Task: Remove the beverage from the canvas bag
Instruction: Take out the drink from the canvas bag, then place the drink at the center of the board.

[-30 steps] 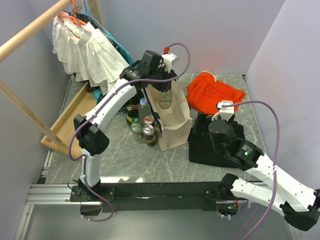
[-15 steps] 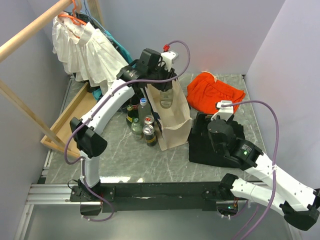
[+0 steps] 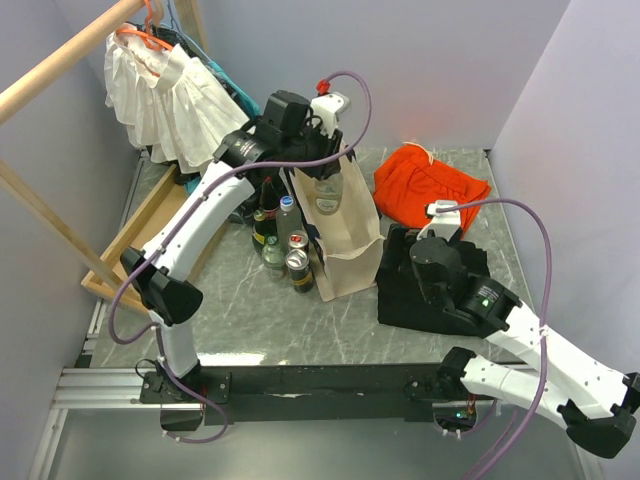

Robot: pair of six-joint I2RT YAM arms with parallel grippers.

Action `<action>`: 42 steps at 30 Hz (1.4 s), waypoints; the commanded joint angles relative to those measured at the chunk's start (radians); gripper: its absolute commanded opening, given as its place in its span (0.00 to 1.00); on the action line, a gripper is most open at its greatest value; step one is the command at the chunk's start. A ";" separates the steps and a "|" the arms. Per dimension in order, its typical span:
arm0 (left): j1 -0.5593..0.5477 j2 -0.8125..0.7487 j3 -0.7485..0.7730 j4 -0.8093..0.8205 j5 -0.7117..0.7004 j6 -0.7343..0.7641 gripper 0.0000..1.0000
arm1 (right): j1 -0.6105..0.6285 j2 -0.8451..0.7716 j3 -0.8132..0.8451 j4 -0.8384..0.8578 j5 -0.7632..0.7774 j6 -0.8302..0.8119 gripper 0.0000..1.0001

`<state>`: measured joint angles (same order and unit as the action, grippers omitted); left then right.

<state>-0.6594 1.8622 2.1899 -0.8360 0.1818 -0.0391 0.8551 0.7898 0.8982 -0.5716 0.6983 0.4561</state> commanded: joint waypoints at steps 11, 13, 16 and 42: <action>-0.009 -0.198 0.021 0.173 0.013 -0.005 0.01 | 0.004 0.008 0.056 0.013 -0.013 0.013 1.00; -0.011 -0.209 0.019 0.170 0.013 -0.005 0.01 | 0.004 0.008 0.054 0.013 -0.017 0.018 1.00; -0.011 -0.235 -0.001 0.181 0.008 -0.002 0.01 | 0.004 0.003 0.050 0.018 -0.025 0.021 1.00; -0.013 -0.363 -0.091 0.182 -0.041 -0.008 0.01 | 0.005 0.008 0.048 0.015 -0.042 0.027 1.00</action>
<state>-0.6659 1.5929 2.0907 -0.8288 0.1581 -0.0448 0.8551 0.8017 0.9108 -0.5716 0.6590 0.4671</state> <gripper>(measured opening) 0.376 0.999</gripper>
